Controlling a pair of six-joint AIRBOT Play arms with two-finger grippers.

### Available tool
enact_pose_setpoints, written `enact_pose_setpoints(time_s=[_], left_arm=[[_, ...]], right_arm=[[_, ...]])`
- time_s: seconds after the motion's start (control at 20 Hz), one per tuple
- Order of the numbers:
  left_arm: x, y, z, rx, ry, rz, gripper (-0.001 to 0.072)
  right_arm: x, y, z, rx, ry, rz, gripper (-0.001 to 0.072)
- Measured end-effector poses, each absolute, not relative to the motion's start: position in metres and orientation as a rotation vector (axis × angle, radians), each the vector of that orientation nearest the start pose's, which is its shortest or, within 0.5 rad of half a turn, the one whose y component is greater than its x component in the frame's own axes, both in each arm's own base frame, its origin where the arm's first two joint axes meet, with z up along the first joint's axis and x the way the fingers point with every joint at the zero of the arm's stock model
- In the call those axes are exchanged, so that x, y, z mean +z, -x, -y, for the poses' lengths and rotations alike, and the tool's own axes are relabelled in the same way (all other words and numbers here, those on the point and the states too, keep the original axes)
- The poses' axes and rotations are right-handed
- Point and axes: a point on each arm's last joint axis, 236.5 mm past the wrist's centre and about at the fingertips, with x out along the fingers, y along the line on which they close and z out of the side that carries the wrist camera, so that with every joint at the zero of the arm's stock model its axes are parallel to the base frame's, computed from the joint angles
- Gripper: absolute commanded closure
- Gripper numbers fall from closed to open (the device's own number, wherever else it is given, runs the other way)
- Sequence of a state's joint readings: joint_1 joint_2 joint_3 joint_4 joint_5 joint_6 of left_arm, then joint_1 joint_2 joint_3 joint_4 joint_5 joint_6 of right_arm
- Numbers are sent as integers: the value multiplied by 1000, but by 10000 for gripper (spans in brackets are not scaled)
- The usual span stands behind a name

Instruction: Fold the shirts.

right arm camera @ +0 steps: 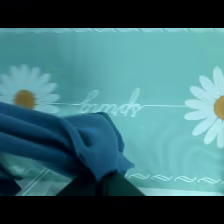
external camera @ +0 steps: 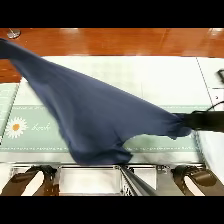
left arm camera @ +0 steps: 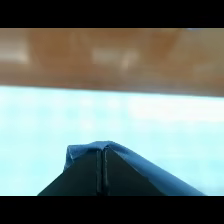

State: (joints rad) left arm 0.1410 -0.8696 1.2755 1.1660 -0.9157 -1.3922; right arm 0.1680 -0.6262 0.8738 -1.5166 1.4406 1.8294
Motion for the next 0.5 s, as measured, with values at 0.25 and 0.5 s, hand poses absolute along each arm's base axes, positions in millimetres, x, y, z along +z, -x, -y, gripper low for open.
enact_pose_setpoints(time_s=[0.25,0.5], left_arm=[[162,-462,63,-224,272,-712,674],[95,-468,99,-283,368,-913,5]], right_arm=[[1,-276,-36,-97,-294,-1283,691],[-20,-351,-43,-12,-567,-1252,82]])
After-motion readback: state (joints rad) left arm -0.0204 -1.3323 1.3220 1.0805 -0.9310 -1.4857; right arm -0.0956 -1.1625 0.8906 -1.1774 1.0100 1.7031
